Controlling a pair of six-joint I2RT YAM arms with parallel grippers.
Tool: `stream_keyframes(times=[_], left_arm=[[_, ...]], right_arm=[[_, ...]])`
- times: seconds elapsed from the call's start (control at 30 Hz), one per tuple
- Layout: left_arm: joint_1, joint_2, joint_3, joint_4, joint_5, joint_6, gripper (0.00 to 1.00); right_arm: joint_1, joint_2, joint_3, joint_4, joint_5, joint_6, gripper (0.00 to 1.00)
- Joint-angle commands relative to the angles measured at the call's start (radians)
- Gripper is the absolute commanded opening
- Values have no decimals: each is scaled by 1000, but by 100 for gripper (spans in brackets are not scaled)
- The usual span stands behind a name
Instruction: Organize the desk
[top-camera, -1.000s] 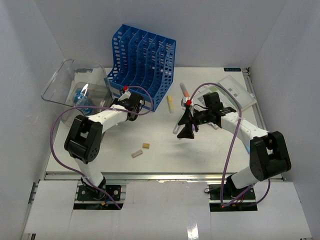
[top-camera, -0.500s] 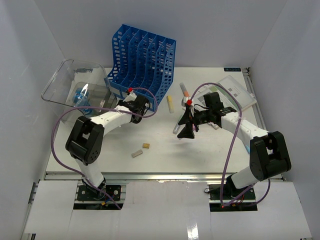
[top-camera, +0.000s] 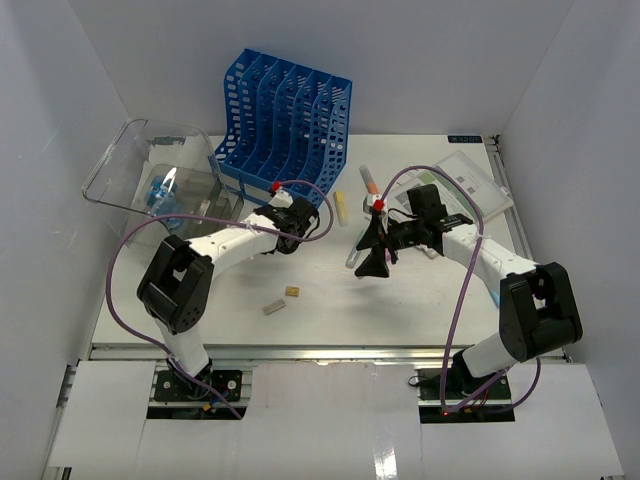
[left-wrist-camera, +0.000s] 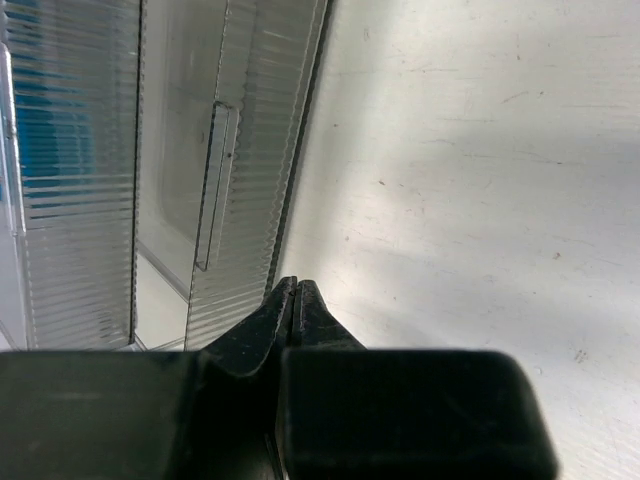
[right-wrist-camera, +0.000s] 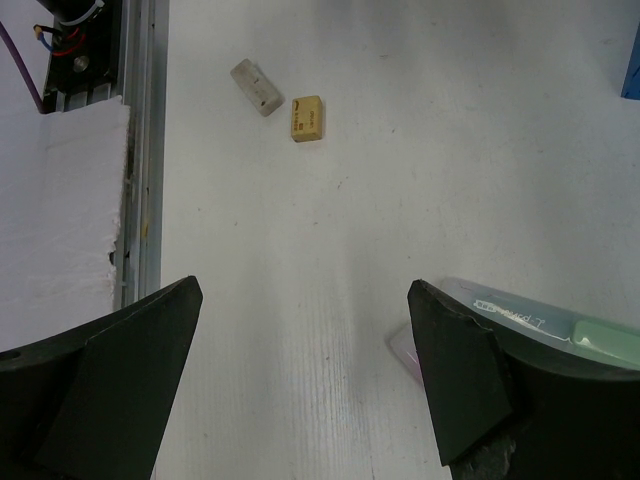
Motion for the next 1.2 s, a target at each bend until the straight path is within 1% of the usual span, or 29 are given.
stream_keyframes(times=[0.0,0.07,0.1,0.13,0.17,0.2,0.27,0.3,0.33,0.43,0.53,0.67,0.83,0.9,0.93,1.0,1.1,1.17], left_arm=[[2,-43,41,-35,29,-60,0],[2,-61,48,-39,38,-65,1],[2,-73,52,-42,45,-67,5],[2,-82,55,-46,49,-66,22],[2,-99,57,-48,49,-63,42],[3,-116,56,-43,56,-50,52],[8,-151,51,-27,76,-15,68],[20,-166,50,-22,101,0,71],[36,-179,49,-19,133,14,72],[83,-223,35,9,170,48,73],[147,-243,27,38,254,85,73],[235,-216,18,59,361,125,73],[269,-172,12,60,475,129,69],[279,-165,-6,68,496,126,67],[286,-164,-15,73,504,126,65],[310,-167,-35,83,522,127,58],[339,-181,-60,96,580,129,45],[343,-191,-66,102,620,132,42]], right_arm=[[-5,3,15,-17,-21,-16,90],[-5,1,14,-18,-18,-18,91],[-5,0,13,-18,-15,-20,91],[-5,0,13,-18,-15,-19,91],[-5,0,12,-18,-14,-20,91],[-5,1,12,-18,-13,-21,91],[-5,2,12,-18,-13,-21,91],[-5,2,12,-18,-13,-21,91],[-5,2,12,-18,-13,-21,91],[-5,3,12,-18,-13,-21,91],[-5,3,13,-20,-13,-23,91],[-5,3,12,-21,-12,-25,91],[-5,5,13,-22,-9,-27,91],[-6,5,13,-23,-9,-27,91],[-7,5,13,-23,-9,-27,91],[-7,7,13,-23,-10,-27,91],[-7,8,14,-24,-11,-27,91],[-7,9,14,-24,-12,-27,91]])
